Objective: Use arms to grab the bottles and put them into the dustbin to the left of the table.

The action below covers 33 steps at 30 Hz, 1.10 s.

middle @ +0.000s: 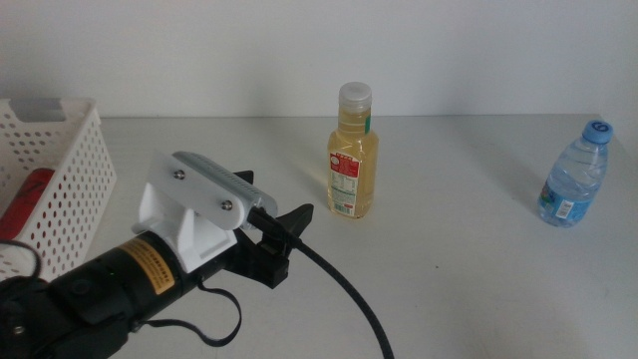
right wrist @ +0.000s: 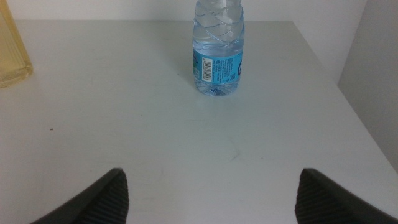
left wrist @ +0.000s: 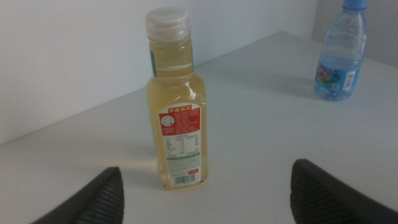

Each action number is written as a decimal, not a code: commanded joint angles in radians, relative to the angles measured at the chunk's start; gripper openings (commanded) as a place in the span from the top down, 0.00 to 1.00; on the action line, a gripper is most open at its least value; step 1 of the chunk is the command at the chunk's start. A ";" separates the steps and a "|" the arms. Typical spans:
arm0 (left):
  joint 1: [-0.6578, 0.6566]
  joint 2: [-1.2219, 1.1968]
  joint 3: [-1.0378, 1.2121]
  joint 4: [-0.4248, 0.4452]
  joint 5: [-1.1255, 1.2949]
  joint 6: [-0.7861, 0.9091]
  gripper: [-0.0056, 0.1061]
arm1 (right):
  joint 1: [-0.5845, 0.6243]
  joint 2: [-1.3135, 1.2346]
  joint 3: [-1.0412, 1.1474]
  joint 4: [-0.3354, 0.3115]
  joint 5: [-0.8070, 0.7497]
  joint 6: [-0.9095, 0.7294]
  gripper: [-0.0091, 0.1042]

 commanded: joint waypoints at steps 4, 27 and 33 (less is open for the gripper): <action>-0.006 0.194 -0.089 -0.004 -0.264 -0.049 0.15 | -0.005 -0.022 -0.008 -0.011 -0.072 -0.005 0.27; 0.002 0.692 -0.563 -0.030 -0.267 -0.054 0.15 | -0.005 -0.022 -0.008 -0.011 -0.072 -0.005 0.27; 0.026 0.746 -0.623 -0.029 -0.268 -0.051 0.15 | -0.005 -0.022 -0.008 -0.011 -0.072 -0.005 0.27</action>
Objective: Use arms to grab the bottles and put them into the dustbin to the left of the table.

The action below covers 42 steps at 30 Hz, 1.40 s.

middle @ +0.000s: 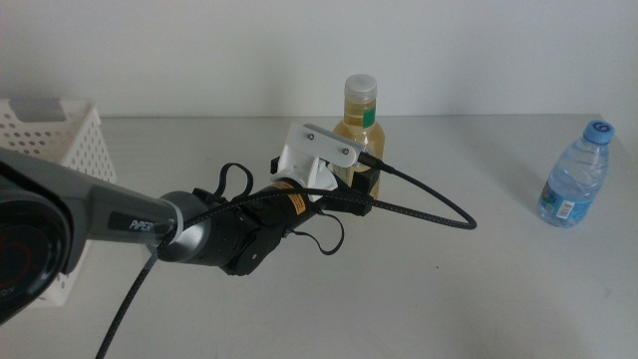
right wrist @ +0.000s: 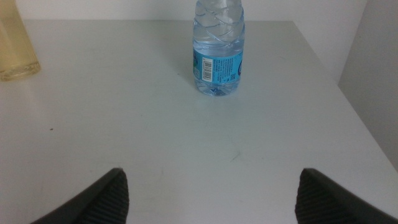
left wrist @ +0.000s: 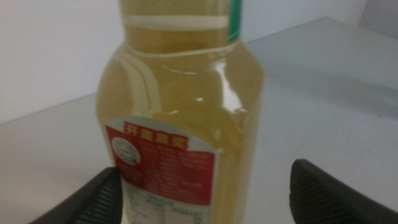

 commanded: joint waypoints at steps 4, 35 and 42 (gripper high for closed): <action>0.020 -0.012 -0.077 -0.011 -0.084 -0.012 0.15 | -0.005 -0.022 -0.008 -0.011 -0.072 -0.005 0.27; 0.052 0.125 -0.260 0.048 -0.074 -0.113 0.73 | -0.005 -0.022 -0.008 -0.011 -0.072 -0.005 0.27; 0.053 0.047 -0.257 0.139 0.086 -0.198 0.96 | -0.005 -0.022 -0.008 -0.011 -0.072 -0.005 0.27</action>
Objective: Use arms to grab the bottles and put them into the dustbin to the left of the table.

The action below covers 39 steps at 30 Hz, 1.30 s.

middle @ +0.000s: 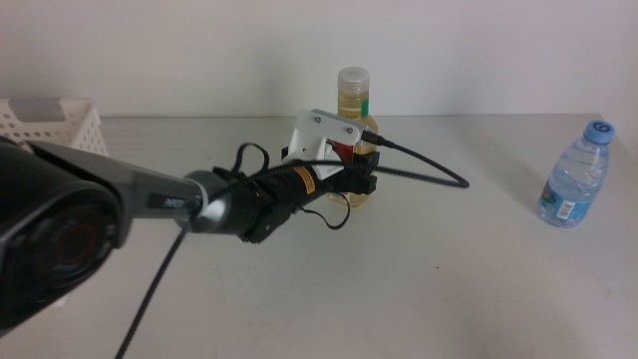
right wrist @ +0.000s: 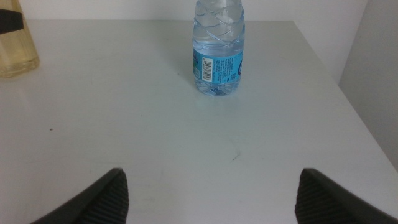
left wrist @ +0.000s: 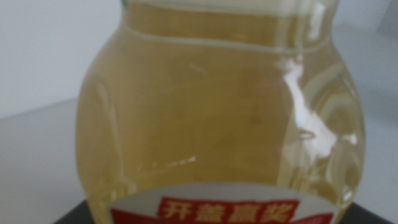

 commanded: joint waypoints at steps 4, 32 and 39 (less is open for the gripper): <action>0.003 -0.244 -0.025 0.168 0.265 -0.154 0.96 | -0.005 -0.022 -0.008 -0.011 -0.072 -0.005 0.27; 0.225 -0.800 -0.125 -0.346 1.204 0.458 0.96 | -0.005 -0.022 -0.008 -0.011 -0.072 -0.005 0.27; 0.426 -0.795 -0.249 -0.499 1.525 0.726 0.96 | -0.005 -0.022 -0.008 -0.011 -0.072 -0.005 0.27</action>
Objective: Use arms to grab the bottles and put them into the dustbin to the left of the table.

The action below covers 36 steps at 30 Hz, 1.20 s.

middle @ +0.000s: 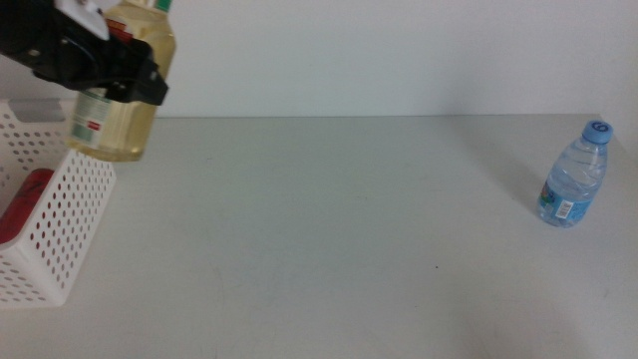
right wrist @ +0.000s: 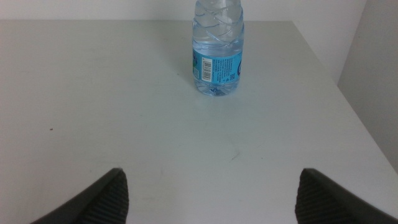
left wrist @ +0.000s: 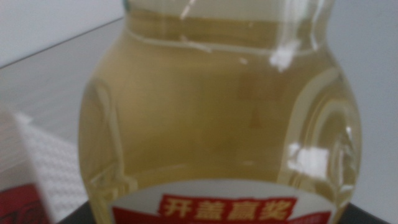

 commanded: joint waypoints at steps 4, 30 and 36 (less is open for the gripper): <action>0.136 -0.035 -0.131 0.018 0.040 0.072 0.96 | -0.005 -0.022 -0.008 -0.011 -0.072 -0.005 0.27; 0.506 0.286 -0.179 0.005 0.178 0.037 0.96 | -0.005 -0.022 -0.008 -0.011 -0.072 -0.005 0.27; 0.506 0.370 -0.170 -0.023 0.221 0.030 0.95 | -0.005 -0.022 -0.008 -0.011 -0.072 -0.005 0.27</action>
